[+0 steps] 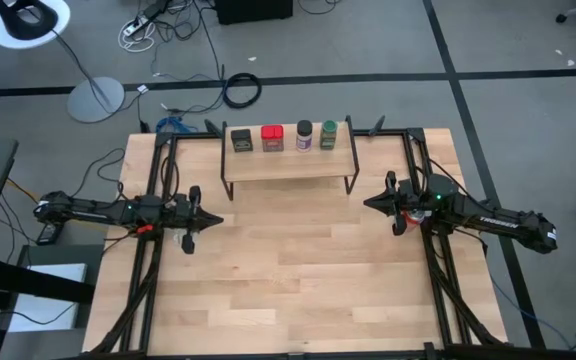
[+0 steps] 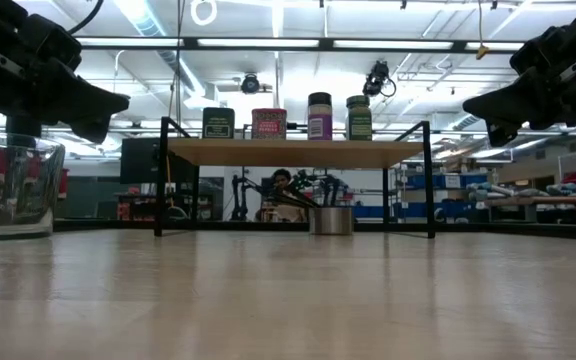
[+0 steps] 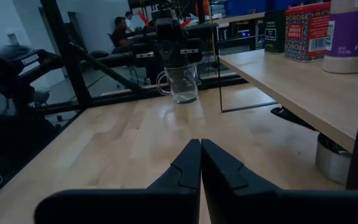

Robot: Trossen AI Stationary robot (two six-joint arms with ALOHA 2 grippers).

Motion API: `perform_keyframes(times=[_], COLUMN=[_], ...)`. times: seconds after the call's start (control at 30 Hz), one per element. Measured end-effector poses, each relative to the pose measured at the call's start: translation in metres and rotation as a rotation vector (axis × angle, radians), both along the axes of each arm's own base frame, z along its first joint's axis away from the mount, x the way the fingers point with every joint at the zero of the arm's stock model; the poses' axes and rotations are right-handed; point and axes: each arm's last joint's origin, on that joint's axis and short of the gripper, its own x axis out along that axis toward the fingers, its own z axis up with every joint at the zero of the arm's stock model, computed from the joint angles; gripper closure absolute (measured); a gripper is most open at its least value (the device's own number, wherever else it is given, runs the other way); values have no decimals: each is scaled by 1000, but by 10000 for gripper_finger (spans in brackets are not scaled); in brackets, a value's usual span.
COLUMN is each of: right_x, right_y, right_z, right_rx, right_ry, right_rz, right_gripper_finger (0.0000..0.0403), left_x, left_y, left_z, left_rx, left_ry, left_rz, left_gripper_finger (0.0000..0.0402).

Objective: Shelf spices
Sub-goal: Return to Home Position

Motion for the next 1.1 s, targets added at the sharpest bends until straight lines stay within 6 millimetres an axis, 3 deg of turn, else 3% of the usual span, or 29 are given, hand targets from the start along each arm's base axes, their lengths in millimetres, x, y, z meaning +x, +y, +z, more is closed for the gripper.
perform_keyframes(times=[1.1], right_x=[0], right_y=[0], right_z=[0], right_rx=[0], right_ry=[-1], right_rz=[0], right_gripper_finger=[397], left_x=[0], left_y=[0], left_z=[0], left_rx=[-1], left_ry=[-3], left_rz=[0], left_gripper_finger=[396])
